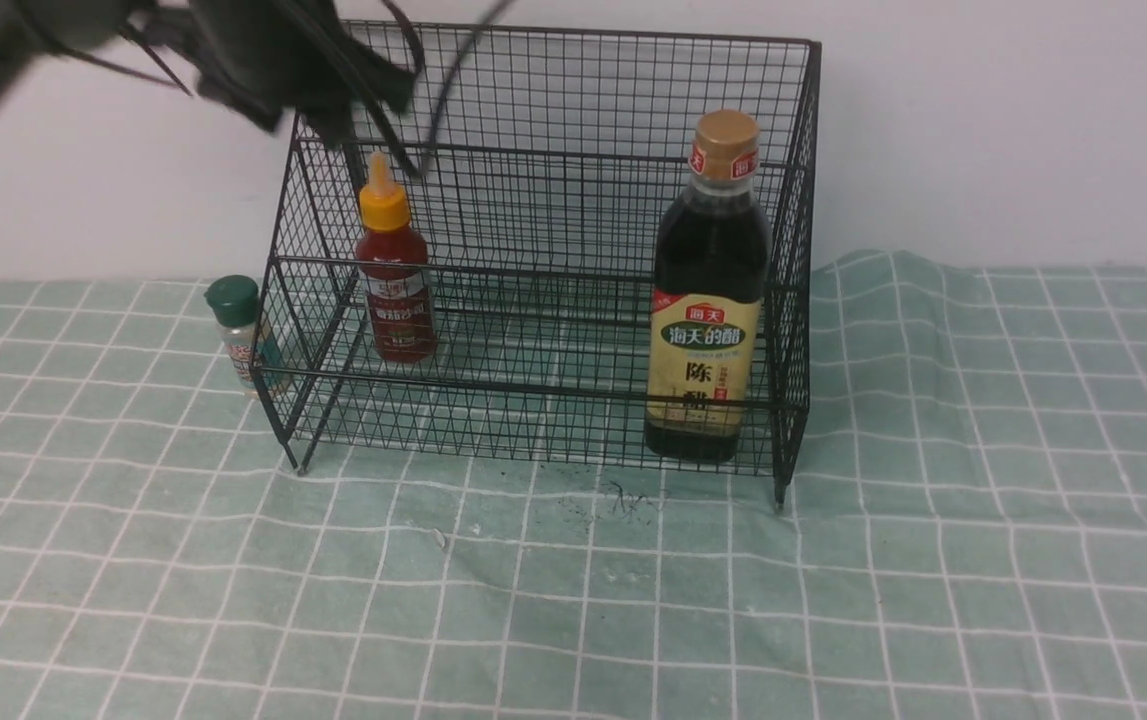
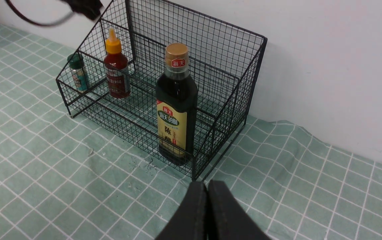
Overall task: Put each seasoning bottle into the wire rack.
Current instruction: Use the left arm to grab the condiment bottle closest to it
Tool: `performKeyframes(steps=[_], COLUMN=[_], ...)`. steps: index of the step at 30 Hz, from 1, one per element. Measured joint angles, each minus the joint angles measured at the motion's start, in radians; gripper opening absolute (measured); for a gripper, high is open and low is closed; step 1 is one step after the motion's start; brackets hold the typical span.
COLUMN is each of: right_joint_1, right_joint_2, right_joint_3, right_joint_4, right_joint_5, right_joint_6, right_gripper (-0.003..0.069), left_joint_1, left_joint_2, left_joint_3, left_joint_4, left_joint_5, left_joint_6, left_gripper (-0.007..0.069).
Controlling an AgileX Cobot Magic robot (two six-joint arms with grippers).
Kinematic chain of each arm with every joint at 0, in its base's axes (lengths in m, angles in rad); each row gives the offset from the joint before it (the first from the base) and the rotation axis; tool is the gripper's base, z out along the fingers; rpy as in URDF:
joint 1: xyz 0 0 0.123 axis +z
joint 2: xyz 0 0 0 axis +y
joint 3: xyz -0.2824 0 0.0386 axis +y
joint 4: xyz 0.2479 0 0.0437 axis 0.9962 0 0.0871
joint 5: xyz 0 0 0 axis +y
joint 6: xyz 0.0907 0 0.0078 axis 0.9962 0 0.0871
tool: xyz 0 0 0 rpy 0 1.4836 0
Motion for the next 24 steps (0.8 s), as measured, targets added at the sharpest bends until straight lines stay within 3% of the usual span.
performKeyframes(steps=[1,2,7,12,19,22,24], right_joint_1=[0.0,0.0,0.0,0.0,0.0,0.0,0.0], right_joint_2=[0.0,0.0,0.0,0.0,0.001,0.001,0.001], right_joint_3=[0.001,0.004,0.044,0.095,0.105,0.105,0.105], right_joint_4=[0.0,0.0,0.0,0.0,-0.005,-0.004,-0.006], right_joint_5=[0.0,0.0,-0.002,-0.005,-0.032,-0.049,-0.062], right_joint_6=[0.0,0.0,0.0,0.0,-0.001,-0.001,-0.001], right_gripper=[-0.0016,-0.0016,-0.0016,-0.0016,-0.0016,-0.0016,-0.0016], left_joint_1=[0.015,0.038,0.216,0.353,0.354,0.338,0.323], left_joint_2=[-0.044,-0.076,-0.164,-0.146,-0.068,-0.022,0.017], left_joint_3=[-0.014,-0.014,0.078,0.21,0.266,0.266,0.266], left_joint_4=[0.015,0.006,-0.212,-0.334,-0.352,-0.353,-0.354], left_joint_5=[0.005,0.006,0.023,0.024,0.023,0.021,0.006], left_joint_6=[0.014,0.018,0.041,0.114,0.237,0.247,0.247], left_gripper=[0.0135,0.0069,0.0003,0.0003,0.0043,0.0124,0.0232])
